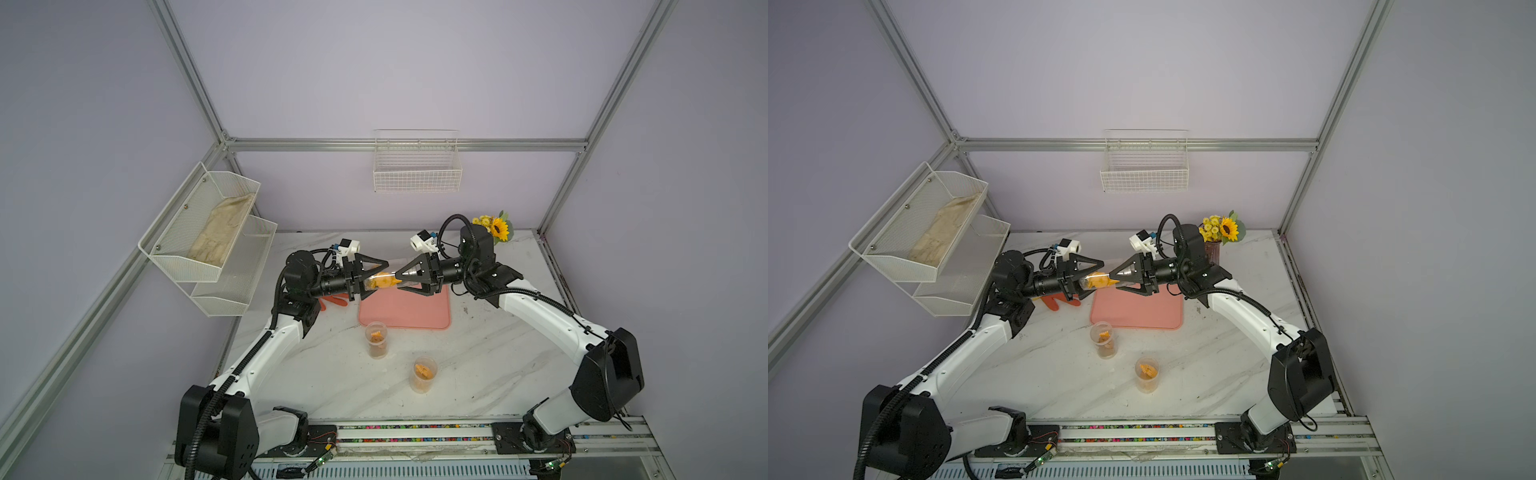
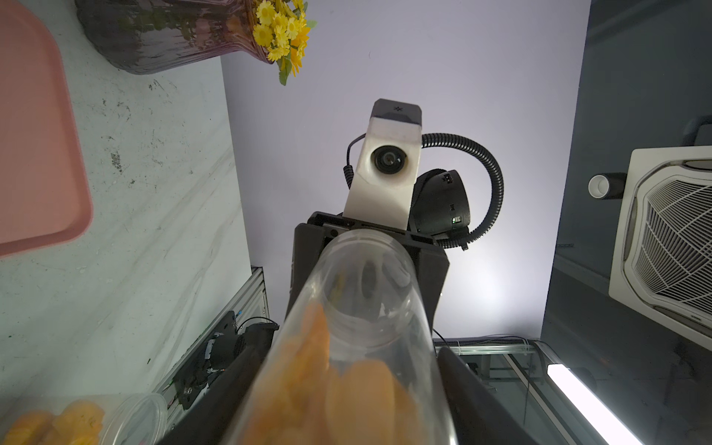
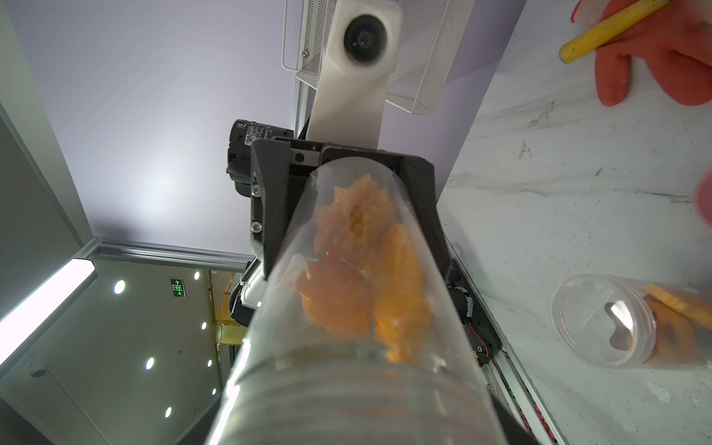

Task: Pour the cookies out of the jar
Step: Pick up the jar from the center of the board.

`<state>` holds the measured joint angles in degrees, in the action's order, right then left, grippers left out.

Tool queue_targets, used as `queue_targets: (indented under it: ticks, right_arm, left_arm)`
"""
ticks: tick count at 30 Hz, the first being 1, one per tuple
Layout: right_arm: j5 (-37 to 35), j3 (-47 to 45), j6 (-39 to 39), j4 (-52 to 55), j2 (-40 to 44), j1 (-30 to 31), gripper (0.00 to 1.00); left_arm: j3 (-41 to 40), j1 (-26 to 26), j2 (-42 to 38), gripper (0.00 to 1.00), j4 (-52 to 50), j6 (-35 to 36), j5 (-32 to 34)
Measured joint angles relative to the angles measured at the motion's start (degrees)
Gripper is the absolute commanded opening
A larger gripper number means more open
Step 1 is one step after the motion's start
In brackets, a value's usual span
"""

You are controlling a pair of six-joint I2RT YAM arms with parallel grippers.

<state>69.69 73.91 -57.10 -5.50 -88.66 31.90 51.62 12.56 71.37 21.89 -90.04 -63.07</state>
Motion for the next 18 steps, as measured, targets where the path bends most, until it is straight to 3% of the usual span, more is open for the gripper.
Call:
queue_targets:
  ticks: [18]
  right_arm:
    - [-1.8, 0.0, 0.4, 2.0, 1.0, 0.0, 0.70]
  left_arm:
    - [-0.9, 0.0, 0.0, 0.63, 2.6, 0.0, -0.2]
